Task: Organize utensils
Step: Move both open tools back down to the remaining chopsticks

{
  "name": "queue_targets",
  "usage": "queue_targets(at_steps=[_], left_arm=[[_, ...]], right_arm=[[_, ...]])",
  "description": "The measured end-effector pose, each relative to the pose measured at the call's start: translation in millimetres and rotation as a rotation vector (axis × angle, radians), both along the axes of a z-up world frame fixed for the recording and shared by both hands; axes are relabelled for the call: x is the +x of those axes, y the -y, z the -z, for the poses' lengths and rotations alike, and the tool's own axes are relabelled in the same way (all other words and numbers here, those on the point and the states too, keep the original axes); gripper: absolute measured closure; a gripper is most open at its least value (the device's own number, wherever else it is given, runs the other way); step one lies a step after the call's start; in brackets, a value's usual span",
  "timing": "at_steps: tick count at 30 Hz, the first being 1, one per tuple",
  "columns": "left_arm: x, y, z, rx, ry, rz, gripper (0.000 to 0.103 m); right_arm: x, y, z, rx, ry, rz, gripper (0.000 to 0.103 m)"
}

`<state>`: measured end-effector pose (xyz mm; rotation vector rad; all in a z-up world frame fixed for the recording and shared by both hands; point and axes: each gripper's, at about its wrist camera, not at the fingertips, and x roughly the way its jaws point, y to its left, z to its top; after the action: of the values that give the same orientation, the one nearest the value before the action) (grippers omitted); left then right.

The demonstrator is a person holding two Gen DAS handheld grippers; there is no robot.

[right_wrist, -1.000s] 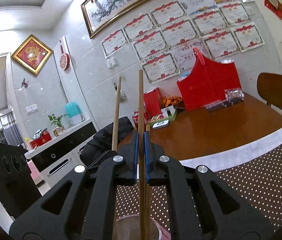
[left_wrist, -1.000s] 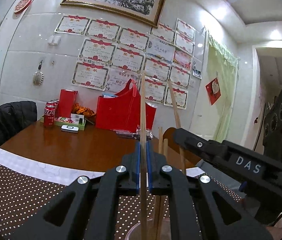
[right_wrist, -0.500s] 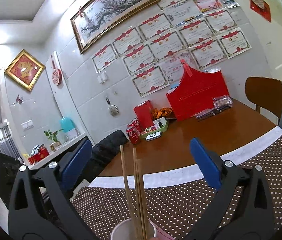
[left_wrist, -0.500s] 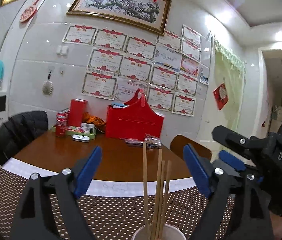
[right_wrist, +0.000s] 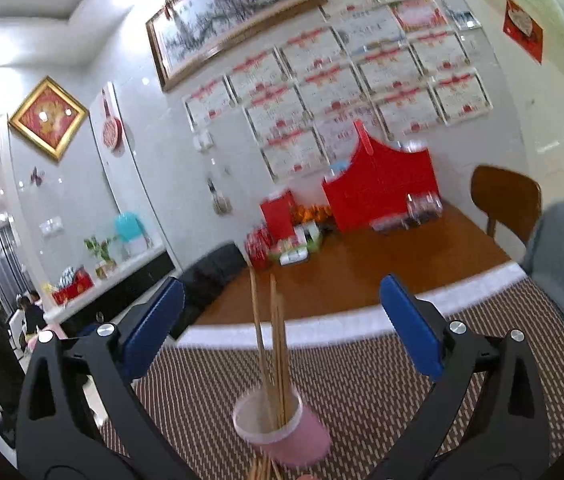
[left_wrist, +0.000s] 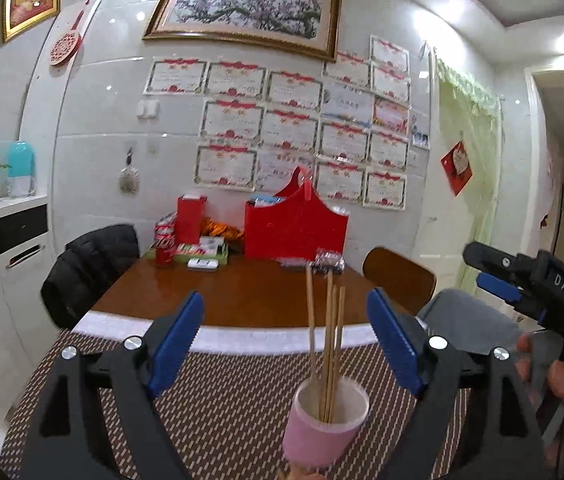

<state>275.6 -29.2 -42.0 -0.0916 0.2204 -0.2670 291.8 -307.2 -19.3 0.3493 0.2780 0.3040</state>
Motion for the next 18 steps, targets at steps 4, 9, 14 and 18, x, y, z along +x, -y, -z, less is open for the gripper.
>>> queue_targets(at_steps=[4,9,14,18], left_arm=[[-23.2,-6.5,16.3,0.047,-0.053,-0.006,0.021],[-39.3,-13.5,45.8,0.065,-0.150,-0.016,0.021],[-47.8,-8.1,76.3,0.108,-0.258,-0.026,0.021],[-56.9,1.9,109.3,0.175,-0.366,-0.034,0.021]], right_arm=[[-14.8,0.6,14.0,-0.045,-0.047,-0.004,0.006],[-37.3,-0.9,39.5,-0.095,-0.127,-0.030,0.006],[-50.6,-3.0,55.6,-0.112,-0.162,-0.065,0.006],[-55.5,-2.2,70.8,-0.097,-0.175,-0.098,0.006]])
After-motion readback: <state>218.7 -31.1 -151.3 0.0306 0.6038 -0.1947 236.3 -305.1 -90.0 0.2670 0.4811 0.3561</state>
